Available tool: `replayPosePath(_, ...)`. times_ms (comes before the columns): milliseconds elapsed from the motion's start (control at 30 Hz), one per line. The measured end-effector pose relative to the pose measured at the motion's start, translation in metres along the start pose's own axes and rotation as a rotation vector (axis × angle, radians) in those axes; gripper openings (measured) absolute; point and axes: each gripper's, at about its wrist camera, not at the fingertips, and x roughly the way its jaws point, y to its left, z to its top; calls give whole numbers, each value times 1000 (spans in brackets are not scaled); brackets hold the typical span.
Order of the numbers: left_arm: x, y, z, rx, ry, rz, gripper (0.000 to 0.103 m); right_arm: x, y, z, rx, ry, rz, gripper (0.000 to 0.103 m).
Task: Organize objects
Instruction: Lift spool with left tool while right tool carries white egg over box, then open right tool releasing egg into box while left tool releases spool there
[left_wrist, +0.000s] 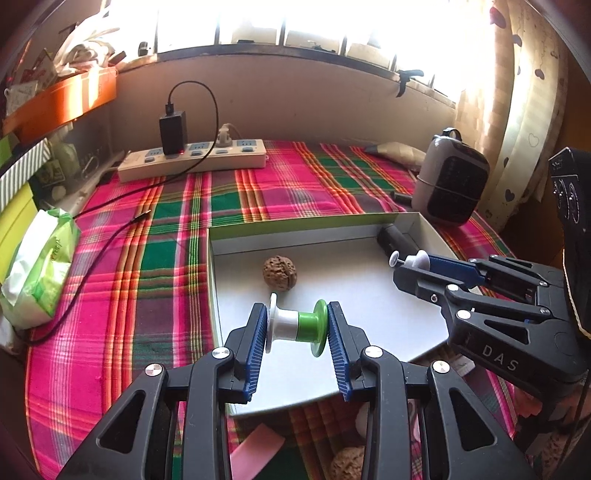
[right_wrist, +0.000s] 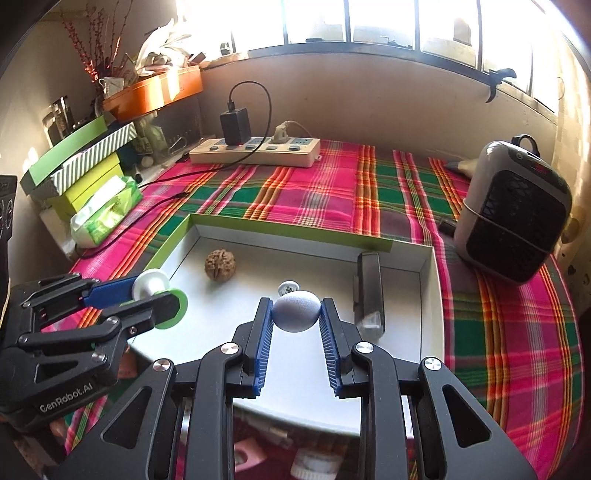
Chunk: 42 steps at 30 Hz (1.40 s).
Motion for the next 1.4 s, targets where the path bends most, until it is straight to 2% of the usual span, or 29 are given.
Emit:
replayPosePath(667, 33, 9, 8, -8, 42, 27, 31, 56, 4, 31, -25, 80, 0, 27)
replayPosePath(1400, 42, 6, 8, 16, 46, 30, 31, 74, 4, 35, -31, 133, -18, 27)
